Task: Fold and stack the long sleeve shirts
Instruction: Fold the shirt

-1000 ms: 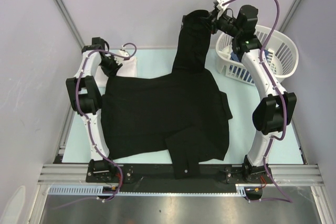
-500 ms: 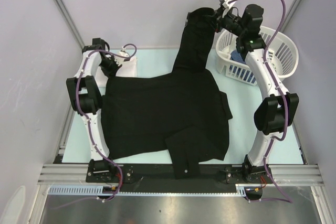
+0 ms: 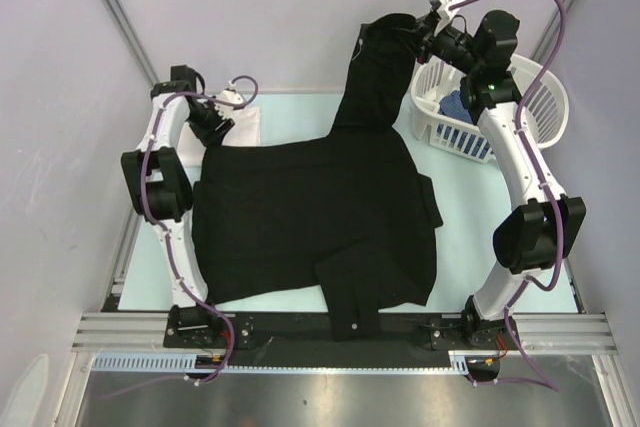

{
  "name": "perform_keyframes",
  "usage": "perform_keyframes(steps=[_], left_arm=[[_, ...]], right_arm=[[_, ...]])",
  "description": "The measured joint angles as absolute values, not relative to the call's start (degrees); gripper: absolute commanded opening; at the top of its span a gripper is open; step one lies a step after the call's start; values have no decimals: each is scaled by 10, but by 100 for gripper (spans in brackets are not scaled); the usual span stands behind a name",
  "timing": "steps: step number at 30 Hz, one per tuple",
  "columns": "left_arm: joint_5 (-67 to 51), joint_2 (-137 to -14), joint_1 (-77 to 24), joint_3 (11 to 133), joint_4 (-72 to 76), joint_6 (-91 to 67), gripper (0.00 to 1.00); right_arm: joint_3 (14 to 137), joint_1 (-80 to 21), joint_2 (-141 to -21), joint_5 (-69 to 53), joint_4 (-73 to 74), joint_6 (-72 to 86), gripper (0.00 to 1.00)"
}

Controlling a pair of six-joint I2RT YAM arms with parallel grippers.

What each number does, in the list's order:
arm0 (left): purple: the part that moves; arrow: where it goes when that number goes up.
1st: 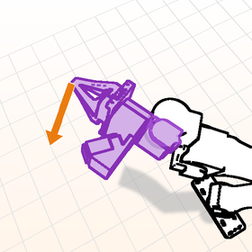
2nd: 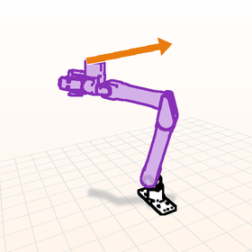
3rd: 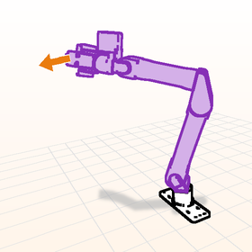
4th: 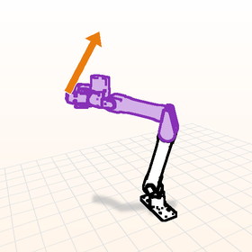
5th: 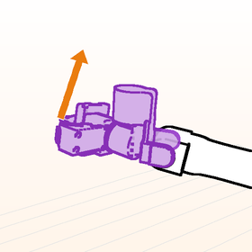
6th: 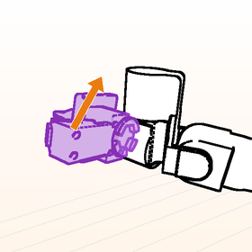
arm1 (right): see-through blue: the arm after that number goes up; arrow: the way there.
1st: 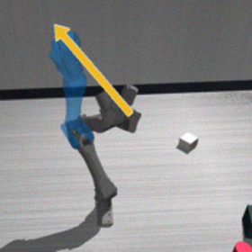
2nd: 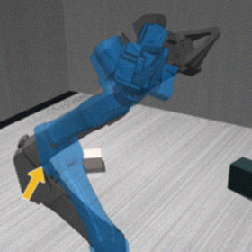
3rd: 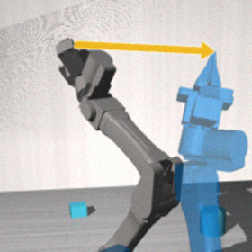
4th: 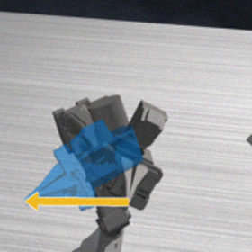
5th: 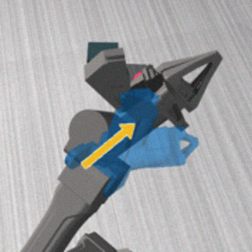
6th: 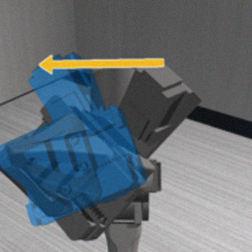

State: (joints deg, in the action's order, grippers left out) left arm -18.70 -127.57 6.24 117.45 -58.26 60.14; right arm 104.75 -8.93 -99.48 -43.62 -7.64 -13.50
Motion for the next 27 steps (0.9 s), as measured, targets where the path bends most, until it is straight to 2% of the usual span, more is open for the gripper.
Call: perform_keyframes(steps=[5, 9, 13, 15, 16, 18, 24, 27], left_arm=[[-180, -1310, 62, 1198, -582, 606, 67], [-168, -1341, 62, 1203, -583, 616, 62], [-166, -1359, 62, 1207, -592, 625, 42], [-167, -1361, 62, 1209, -599, 629, 38], [-168, -1361, 62, 1212, -603, 631, 32], [-170, -1361, 62, 1215, -607, 631, 26], [-172, -1354, 62, 1215, -611, 635, 0], [-172, -1341, 62, 1212, -612, 635, 0]], right_arm=[[1044, -89, -995, -440, -76, -130, 0], [1044, -89, -995, -441, -77, -125, 0], [1044, -89, -995, -440, -76, -124, 0], [1044, -89, -995, -440, -76, -124, 0], [1044, -89, -995, -440, -76, -124, 0], [1044, -88, -995, -440, -76, -124, 0], [1044, -81, -994, -443, -76, -122, 0], [1043, -76, -990, -445, -75, -120, 0]])
